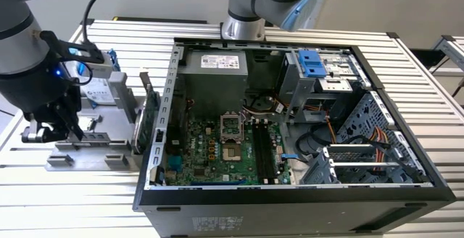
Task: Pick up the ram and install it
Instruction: 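Pick up the ram and move it above insertion slot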
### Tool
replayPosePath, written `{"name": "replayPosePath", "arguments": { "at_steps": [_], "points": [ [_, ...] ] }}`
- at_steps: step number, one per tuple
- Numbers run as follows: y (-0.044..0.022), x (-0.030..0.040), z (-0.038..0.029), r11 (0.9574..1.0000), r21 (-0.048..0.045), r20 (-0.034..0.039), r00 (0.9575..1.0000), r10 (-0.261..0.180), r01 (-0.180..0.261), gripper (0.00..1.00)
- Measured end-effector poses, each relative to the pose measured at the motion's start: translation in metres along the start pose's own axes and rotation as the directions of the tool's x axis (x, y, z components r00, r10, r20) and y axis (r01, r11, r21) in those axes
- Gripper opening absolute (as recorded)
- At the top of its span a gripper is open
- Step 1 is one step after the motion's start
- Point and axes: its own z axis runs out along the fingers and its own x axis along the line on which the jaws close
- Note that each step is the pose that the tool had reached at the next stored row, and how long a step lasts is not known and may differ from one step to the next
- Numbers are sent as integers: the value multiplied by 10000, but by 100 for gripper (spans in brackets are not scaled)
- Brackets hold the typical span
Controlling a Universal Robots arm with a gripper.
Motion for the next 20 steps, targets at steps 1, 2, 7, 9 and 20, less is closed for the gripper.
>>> {"name": "replayPosePath", "arguments": {
  "at_steps": [1, 2, 7, 9, 20],
  "points": [
    [0, 0, -12, 10000, 0, 0, 10000, 0, 0, 0],
    [1, 0, -24, 10000, 0, 0, 10000, 1, -1, 0],
    [2, -1, -82, 10000, 0, 1, 10000, 3, -3, 0],
    [3, -1, -105, 10000, 0, 0, 10000, 3, -3, 0],
    [6, -2, -224, 10000, -1, 0, 10000, 6, -6, 0]
  ]
}}
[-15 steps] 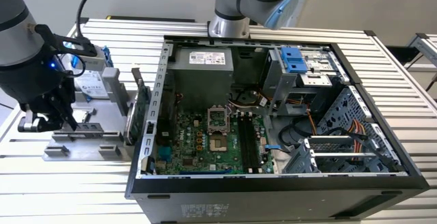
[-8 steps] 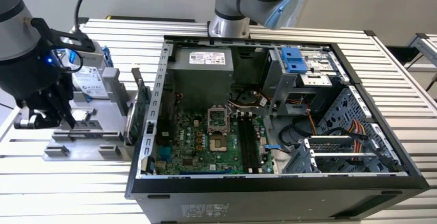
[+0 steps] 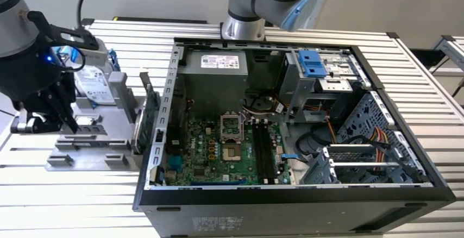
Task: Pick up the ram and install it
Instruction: 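Pick up the ram and move it above insertion slot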
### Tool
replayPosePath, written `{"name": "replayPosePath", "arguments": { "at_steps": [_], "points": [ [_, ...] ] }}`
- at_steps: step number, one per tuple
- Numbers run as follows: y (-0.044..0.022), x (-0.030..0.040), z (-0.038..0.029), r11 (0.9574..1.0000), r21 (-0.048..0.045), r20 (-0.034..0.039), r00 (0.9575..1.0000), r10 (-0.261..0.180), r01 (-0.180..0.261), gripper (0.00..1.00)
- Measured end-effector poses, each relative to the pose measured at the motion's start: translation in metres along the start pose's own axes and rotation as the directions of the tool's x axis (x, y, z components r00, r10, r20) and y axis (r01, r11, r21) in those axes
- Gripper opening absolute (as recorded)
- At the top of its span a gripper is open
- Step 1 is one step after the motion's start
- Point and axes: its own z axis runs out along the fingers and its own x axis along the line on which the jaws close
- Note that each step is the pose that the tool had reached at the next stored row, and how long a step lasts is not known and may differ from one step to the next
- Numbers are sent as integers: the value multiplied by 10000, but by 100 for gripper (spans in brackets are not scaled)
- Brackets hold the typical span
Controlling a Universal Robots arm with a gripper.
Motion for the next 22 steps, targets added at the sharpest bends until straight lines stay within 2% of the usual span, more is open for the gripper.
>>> {"name": "replayPosePath", "arguments": {
  "at_steps": [22],
  "points": [
    [5, -2, -188, 10000, 1, 1, 10000, 1, -1, 0]
  ]
}}
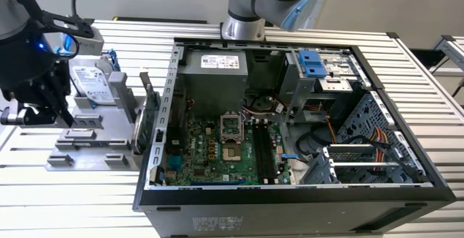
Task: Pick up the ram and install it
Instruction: 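Pick up the ram and move it above insertion slot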
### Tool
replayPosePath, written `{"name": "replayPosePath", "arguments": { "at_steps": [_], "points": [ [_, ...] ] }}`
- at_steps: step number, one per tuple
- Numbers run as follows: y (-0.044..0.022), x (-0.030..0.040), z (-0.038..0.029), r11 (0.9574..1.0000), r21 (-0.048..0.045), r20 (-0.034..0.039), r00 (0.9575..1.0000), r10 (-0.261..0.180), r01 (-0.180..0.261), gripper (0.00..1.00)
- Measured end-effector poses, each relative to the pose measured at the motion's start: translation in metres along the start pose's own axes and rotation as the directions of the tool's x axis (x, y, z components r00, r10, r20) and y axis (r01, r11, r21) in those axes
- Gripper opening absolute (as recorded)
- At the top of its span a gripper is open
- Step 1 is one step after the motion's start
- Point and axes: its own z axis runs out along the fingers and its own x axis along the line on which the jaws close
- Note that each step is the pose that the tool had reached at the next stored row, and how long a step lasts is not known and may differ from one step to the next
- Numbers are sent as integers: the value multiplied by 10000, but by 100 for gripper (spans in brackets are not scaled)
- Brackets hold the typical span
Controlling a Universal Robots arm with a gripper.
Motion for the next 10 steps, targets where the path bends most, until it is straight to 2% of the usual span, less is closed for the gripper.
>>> {"name": "replayPosePath", "arguments": {
  "at_steps": [10],
  "points": [
    [1, 0, -104, 10000, 0, -1, 10000, -2, 2, 0]
  ]
}}
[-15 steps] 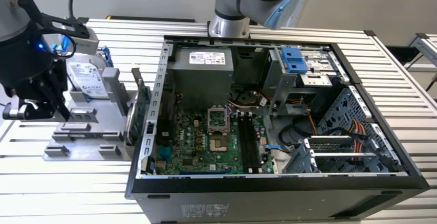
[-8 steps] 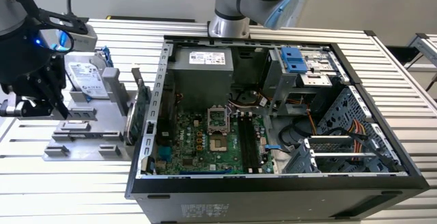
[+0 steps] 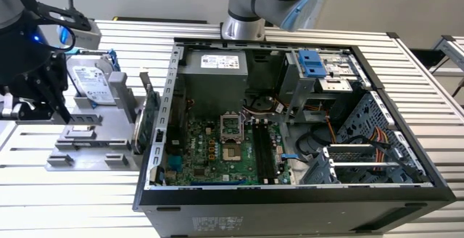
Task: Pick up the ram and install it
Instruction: 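Pick up the ram and move it above insertion slot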
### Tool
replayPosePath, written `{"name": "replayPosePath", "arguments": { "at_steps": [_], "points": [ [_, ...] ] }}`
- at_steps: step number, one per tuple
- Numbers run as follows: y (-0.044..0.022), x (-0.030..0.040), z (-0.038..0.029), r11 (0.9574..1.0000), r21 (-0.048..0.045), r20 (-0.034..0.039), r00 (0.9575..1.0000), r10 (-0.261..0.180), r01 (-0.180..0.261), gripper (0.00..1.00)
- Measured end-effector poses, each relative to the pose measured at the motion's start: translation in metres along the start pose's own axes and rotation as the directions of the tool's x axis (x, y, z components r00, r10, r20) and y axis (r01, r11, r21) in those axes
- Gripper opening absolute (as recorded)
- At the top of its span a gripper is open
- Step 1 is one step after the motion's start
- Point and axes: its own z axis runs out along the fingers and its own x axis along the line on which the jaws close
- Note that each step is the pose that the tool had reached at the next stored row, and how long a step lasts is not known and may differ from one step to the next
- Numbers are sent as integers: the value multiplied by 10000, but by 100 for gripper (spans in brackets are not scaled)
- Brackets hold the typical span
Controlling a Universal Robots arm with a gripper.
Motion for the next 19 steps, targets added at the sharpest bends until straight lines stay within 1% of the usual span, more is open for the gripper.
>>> {"name": "replayPosePath", "arguments": {
  "at_steps": [19],
  "points": [
    [6, -3, -231, 10000, 0, 1, 10000, 2, -2, 0]
  ]
}}
